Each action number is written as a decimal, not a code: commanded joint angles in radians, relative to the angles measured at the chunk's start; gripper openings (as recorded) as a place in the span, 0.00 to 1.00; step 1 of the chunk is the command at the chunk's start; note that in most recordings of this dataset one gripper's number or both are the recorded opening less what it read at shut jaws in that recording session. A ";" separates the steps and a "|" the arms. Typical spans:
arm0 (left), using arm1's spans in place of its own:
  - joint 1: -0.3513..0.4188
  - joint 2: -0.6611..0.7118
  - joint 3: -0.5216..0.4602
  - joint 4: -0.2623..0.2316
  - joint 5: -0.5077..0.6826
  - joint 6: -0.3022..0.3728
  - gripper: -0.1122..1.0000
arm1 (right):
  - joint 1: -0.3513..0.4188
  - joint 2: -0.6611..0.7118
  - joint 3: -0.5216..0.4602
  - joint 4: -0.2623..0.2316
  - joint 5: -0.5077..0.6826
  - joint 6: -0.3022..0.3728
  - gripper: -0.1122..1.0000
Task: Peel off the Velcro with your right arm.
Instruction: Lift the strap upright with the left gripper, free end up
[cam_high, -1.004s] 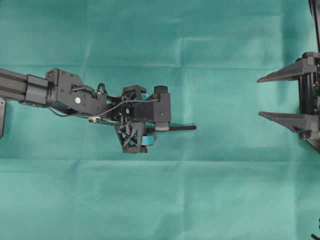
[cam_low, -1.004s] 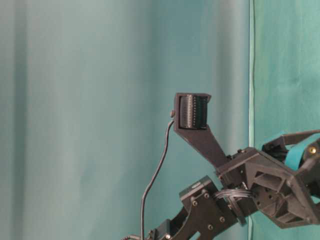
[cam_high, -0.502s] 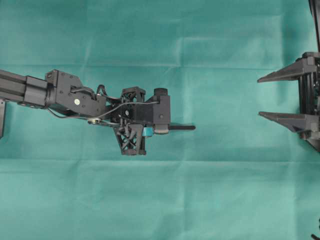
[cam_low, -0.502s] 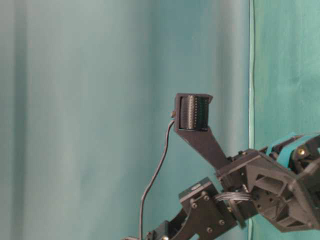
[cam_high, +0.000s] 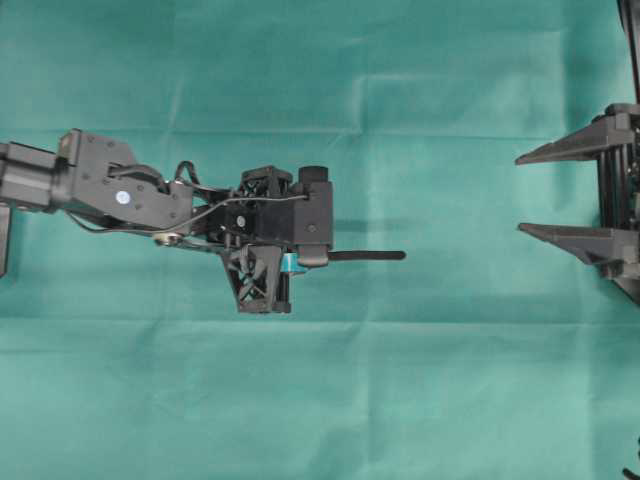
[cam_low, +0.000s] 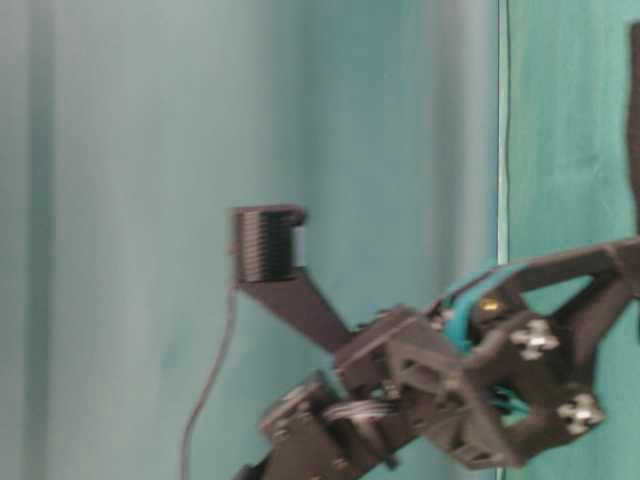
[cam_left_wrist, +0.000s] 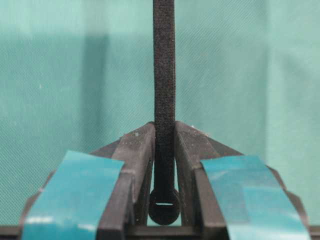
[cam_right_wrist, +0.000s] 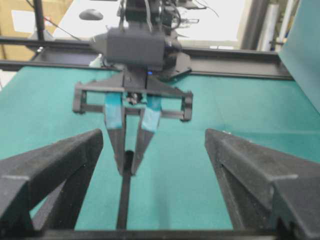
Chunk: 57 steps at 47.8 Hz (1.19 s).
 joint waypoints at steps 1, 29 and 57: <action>-0.014 -0.063 -0.008 0.002 -0.003 -0.002 0.19 | 0.000 0.003 -0.025 -0.002 -0.011 0.000 0.72; -0.046 -0.302 0.058 0.000 -0.005 -0.003 0.19 | -0.002 0.014 -0.094 -0.077 -0.011 -0.003 0.72; -0.028 -0.405 0.153 -0.002 -0.199 -0.190 0.19 | -0.002 0.106 -0.153 -0.141 -0.034 -0.064 0.72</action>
